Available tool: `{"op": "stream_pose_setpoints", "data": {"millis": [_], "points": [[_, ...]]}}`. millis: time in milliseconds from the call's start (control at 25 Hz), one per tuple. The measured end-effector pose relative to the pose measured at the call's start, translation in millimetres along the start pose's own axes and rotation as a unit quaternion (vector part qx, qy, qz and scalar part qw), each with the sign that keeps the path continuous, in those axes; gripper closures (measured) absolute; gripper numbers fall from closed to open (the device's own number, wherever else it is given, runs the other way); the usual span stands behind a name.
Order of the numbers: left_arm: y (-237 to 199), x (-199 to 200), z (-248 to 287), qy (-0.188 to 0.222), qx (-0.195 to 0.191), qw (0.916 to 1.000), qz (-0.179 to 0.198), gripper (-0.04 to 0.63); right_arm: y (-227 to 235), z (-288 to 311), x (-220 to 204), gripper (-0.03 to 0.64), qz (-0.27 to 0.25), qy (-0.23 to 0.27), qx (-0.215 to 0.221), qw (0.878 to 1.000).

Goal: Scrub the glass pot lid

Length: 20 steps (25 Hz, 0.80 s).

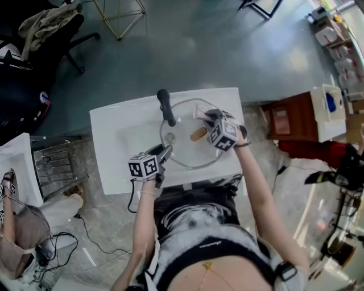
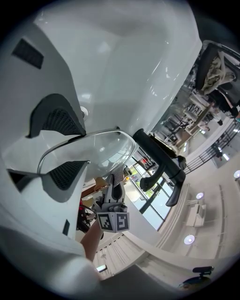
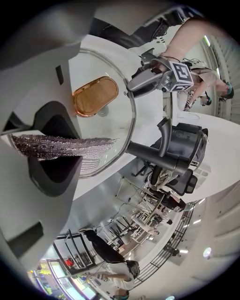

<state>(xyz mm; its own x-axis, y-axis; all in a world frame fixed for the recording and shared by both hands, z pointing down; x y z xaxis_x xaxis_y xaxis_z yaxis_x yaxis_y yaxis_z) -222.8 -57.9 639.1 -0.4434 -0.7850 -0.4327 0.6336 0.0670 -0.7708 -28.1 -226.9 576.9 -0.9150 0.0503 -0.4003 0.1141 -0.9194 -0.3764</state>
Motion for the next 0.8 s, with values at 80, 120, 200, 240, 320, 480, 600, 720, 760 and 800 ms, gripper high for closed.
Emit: {"op": "stream_pose_setpoints", "data": {"millis": [80,120,200,240,320,480,600,720,760,800], "points": [[0.9,0.8,0.0,0.000,0.005,1.0000,0.003,0.419,-1.0,-3.0,-6.0,0.538,0.011,-0.001,-0.004,1.000],[1.1,1.2,0.0,0.002,0.007,1.0000,0.004,0.419,-1.5,-4.4,-8.7,0.538,0.016,-0.001,-0.007,1.000],[2.1,0.3,0.2,0.005,0.011,0.9999,0.004,0.419,-3.4,-7.7,-15.0,0.538,0.024,0.000,-0.011,1.000],[2.9,-0.9,0.3,0.007,0.013,0.9999,0.005,0.417,-5.1,-9.8,-18.8,0.538,0.028,0.000,-0.013,1.000],[3.4,-2.6,-0.5,0.008,0.018,0.9998,0.005,0.417,-9.7,-14.4,-26.2,0.538,0.039,-0.002,-0.014,0.999],[2.9,-1.1,-1.9,0.008,0.030,0.9995,0.007,0.416,-15.5,-20.7,-36.4,0.537,0.057,-0.010,-0.017,0.998],[6.9,-0.1,0.8,0.010,0.038,0.9992,0.008,0.414,-16.8,-26.5,-44.4,0.537,0.067,-0.010,-0.017,0.998],[7.9,-0.5,0.6,0.010,0.053,0.9985,0.014,0.413,-21.3,-30.8,-50.7,0.537,0.074,-0.012,-0.013,0.997],[8.6,-0.7,0.2,0.009,0.059,0.9981,0.016,0.411,-23.5,-32.6,-53.5,0.537,0.076,-0.012,-0.011,0.997],[9.5,-0.5,0.0,0.009,0.065,0.9976,0.020,0.410,-25.3,-34.3,-56.0,0.537,0.078,-0.012,-0.010,0.997]]}}
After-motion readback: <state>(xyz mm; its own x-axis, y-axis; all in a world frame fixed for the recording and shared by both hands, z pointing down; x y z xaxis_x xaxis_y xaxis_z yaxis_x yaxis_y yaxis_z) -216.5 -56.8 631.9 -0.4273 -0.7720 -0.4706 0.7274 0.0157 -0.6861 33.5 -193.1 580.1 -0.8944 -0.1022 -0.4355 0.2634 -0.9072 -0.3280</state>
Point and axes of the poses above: the fingertips, and each gripper's own axes: z forward along the fingers, y to its right, x out of its top, the point moved 8 cm from there along -z, backward along the fingers, and after that the axes turned 5 degrees about -x, right-handed, at the moved point
